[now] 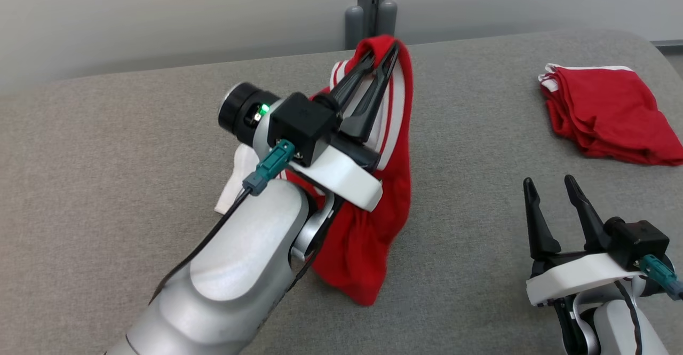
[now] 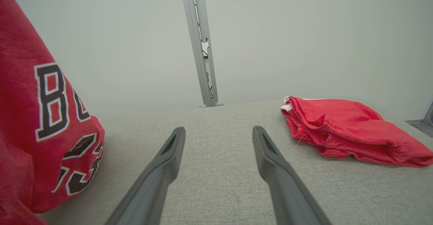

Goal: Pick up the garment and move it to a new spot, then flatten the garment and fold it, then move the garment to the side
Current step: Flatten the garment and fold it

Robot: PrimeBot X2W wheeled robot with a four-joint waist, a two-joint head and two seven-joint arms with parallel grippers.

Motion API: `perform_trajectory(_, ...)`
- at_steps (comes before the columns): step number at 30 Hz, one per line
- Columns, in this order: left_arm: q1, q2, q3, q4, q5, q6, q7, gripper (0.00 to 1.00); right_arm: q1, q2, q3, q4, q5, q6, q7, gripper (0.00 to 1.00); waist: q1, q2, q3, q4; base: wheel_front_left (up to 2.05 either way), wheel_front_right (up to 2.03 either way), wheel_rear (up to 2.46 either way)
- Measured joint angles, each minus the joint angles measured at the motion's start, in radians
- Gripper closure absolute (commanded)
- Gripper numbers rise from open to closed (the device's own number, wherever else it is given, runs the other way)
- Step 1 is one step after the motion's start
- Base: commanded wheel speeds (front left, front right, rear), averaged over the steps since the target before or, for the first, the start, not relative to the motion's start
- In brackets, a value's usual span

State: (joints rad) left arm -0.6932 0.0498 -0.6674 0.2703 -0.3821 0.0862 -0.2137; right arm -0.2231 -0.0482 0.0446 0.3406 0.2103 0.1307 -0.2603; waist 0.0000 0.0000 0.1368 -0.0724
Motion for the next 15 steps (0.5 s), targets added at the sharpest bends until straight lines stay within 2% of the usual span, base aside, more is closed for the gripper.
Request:
perform_trajectory(5, -0.118, -0.002, -0.034, -0.036, -0.077, 0.058, -0.026, 1.00, 0.004, 0.000, -0.025, -0.003, -0.009, 0.000, 0.000, 0.00, 0.0000, 0.0000, 0.012, -0.039, 0.00, 0.00, 0.00)
perform_trajectory(10, -0.113, 0.002, 0.017, -0.008, -0.115, 0.096, -0.040, 1.00, 0.009, 0.000, -0.036, -0.008, -0.010, 0.000, 0.000, 0.00, 0.0000, 0.0000, 0.020, -0.035, 0.00, 0.00, 0.00)
perform_trajectory(15, 0.000, 0.075, 0.102, 0.051, -0.134, 0.120, -0.047, 1.00, 0.017, 0.001, -0.037, -0.014, -0.012, 0.000, 0.000, 0.00, 0.0000, 0.0000, 0.025, -0.001, 0.00, 0.00, 0.00)
